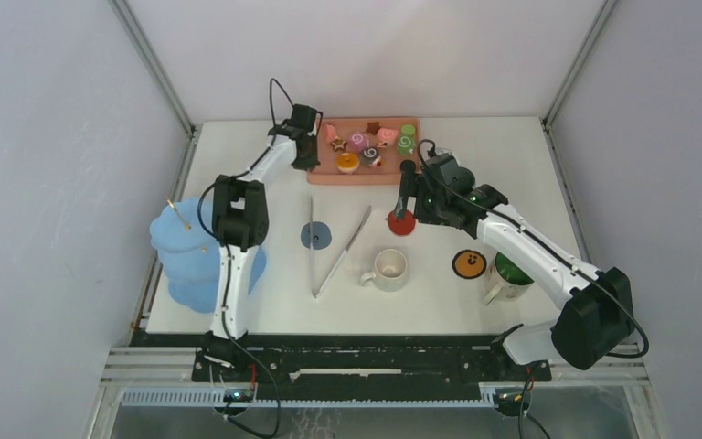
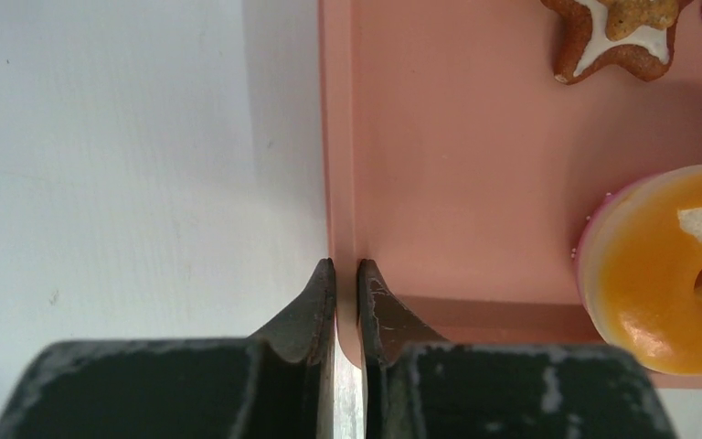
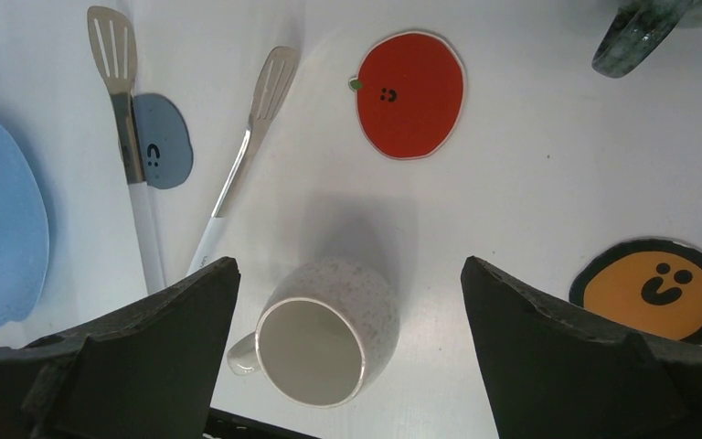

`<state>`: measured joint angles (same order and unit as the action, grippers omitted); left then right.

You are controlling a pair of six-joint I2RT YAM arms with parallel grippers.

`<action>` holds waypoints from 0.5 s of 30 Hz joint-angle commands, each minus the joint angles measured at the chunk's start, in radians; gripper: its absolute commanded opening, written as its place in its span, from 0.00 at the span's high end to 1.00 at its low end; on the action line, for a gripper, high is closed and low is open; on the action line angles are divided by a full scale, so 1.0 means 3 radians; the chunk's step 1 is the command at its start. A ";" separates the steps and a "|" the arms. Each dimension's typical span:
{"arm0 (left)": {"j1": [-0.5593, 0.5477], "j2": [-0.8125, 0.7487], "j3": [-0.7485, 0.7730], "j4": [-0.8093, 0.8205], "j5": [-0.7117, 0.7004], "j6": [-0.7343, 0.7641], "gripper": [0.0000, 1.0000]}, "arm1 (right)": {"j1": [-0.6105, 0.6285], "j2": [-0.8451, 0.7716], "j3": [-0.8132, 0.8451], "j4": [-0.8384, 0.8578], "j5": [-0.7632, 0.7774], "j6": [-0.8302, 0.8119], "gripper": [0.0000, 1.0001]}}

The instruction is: Serve the afternoon tea

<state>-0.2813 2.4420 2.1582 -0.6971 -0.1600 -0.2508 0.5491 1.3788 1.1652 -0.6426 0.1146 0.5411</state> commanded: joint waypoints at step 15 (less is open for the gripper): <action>-0.0144 -0.0805 -0.1098 0.0168 0.0132 0.0330 1.00 | 0.0033 -0.0124 0.0134 -0.0166 0.0165 0.0079 0.00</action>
<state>-0.2932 2.2642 1.8641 -0.6228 -0.1429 -0.2043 0.5507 1.3777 1.1660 -0.6933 0.1345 0.5491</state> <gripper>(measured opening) 0.123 0.999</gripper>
